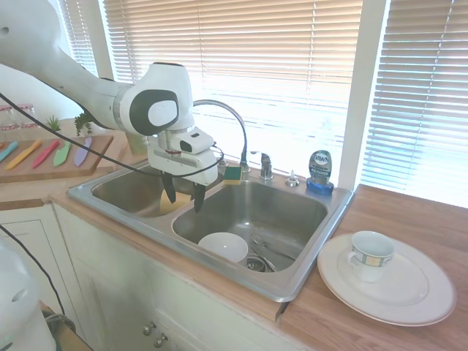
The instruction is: Turn on the faucet
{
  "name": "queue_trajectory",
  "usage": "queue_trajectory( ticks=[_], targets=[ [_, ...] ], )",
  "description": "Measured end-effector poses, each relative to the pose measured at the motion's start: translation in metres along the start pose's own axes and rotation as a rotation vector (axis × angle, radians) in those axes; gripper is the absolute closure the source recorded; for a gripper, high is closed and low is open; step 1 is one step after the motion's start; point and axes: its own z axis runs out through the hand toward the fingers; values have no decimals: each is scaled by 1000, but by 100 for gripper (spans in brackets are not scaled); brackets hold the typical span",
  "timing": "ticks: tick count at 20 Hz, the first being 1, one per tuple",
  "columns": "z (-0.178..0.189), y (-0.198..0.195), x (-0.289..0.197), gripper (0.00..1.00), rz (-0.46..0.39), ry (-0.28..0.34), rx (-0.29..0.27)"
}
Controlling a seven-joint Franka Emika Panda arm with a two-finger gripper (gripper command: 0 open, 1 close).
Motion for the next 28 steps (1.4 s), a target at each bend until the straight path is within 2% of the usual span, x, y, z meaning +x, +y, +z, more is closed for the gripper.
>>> queue_trajectory(
  ticks=[4,5,28],
  targets=[
    [3,-1,2,0,19,-1,-9],
    [3,-1,2,100,23,-1,-10],
    [3,3,7,100,41,10,-16]
  ],
)
